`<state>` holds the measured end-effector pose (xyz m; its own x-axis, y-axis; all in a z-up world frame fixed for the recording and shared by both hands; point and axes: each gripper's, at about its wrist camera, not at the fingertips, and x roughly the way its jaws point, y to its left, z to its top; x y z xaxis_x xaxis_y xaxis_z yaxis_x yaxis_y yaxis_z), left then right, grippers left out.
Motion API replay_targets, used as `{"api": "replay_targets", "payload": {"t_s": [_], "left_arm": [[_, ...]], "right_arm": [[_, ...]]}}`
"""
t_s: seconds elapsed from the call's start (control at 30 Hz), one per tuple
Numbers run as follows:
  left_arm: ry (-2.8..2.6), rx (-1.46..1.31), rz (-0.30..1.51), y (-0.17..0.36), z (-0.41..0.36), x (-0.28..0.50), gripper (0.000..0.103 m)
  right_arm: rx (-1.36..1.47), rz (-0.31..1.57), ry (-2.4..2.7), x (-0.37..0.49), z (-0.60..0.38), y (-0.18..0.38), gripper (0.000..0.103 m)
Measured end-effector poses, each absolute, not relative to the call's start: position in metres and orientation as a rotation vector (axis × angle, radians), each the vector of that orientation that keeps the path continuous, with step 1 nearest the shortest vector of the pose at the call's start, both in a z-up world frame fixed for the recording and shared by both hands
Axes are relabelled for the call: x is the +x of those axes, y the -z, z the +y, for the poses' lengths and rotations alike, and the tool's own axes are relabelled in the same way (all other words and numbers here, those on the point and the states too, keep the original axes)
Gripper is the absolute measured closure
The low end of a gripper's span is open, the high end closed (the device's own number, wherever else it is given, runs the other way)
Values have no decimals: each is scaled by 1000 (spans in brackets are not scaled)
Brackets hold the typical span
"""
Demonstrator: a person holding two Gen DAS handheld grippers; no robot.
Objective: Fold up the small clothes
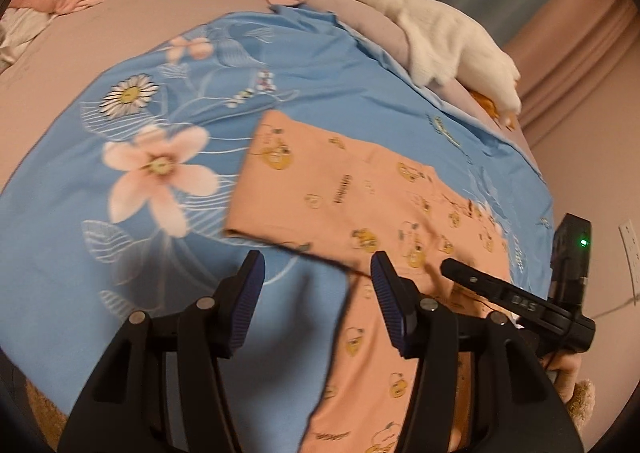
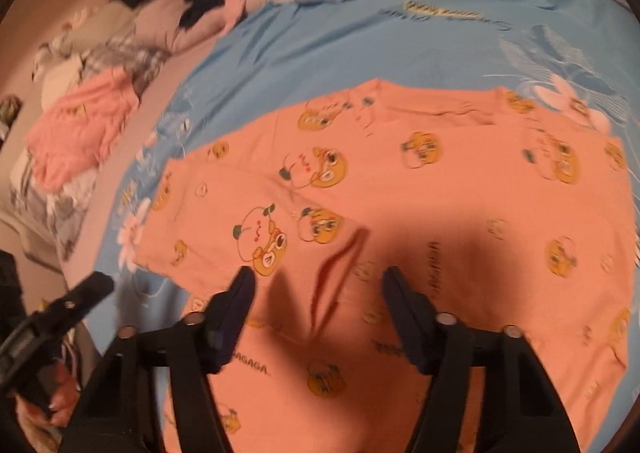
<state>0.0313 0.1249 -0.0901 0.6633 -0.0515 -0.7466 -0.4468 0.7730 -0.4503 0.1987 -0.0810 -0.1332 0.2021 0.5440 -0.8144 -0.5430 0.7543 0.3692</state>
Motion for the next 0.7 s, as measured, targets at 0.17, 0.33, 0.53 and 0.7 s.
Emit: {"api": "replay_targets", "payload": {"t_s": [0.17, 0.33, 0.53, 0.7], "left_arm": [[-270, -677, 818, 88, 132, 17, 48], [-279, -677, 820, 88, 134, 13, 48], [-282, -673, 833, 91, 135, 14, 48], [-280, -679, 838, 94, 138, 15, 48]], "right_arm": [[-97, 1131, -743, 199, -61, 142, 61], [-127, 1098, -738, 199, -61, 134, 97], [-162, 980, -782, 191, -60, 97, 98], [-112, 888, -839, 190, -60, 55, 98]]}}
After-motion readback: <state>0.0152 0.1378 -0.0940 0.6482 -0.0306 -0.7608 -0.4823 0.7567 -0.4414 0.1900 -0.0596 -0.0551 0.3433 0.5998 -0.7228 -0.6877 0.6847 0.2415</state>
